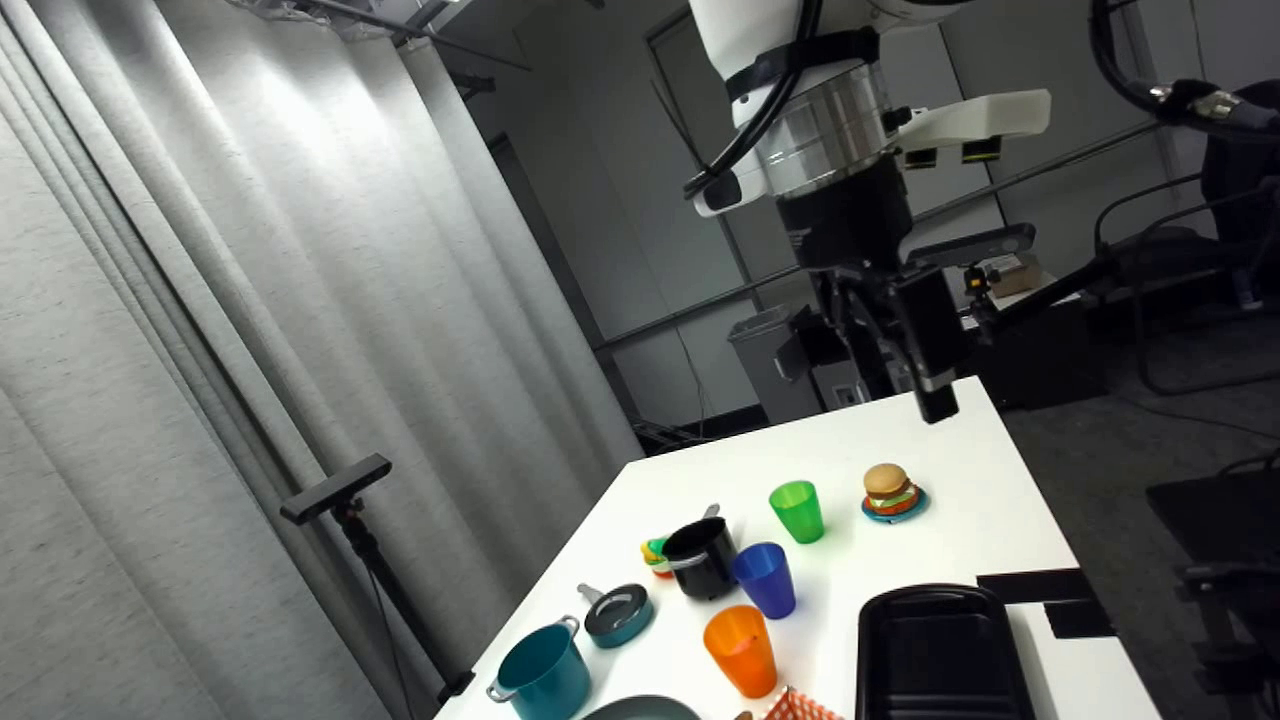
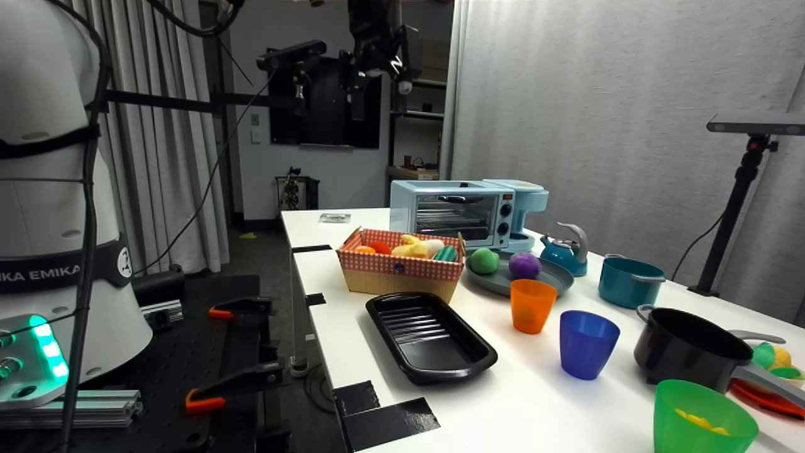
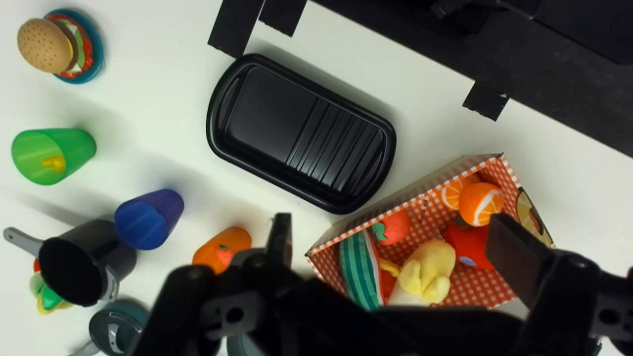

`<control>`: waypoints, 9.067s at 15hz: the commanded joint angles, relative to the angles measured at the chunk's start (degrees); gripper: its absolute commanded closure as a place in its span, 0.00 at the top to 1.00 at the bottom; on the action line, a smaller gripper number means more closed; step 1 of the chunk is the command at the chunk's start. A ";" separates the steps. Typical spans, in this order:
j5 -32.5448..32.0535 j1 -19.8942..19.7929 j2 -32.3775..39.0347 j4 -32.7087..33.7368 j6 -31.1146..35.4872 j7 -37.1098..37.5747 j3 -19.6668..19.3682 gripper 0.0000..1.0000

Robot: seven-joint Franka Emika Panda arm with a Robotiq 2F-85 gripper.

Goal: Take the banana, watermelon and peach plushies from the box one at a time and put them on the black plate

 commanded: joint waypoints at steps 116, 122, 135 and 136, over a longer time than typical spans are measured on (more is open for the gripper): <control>5.43 -5.08 29.33 6.32 25.27 21.45 -1.11 0.03; 4.49 -6.95 30.55 5.71 25.33 21.12 -2.62 0.03; 4.67 -7.99 31.09 6.15 24.67 20.75 -3.40 0.73; 4.66 -7.98 31.08 6.20 24.63 20.74 -3.37 0.80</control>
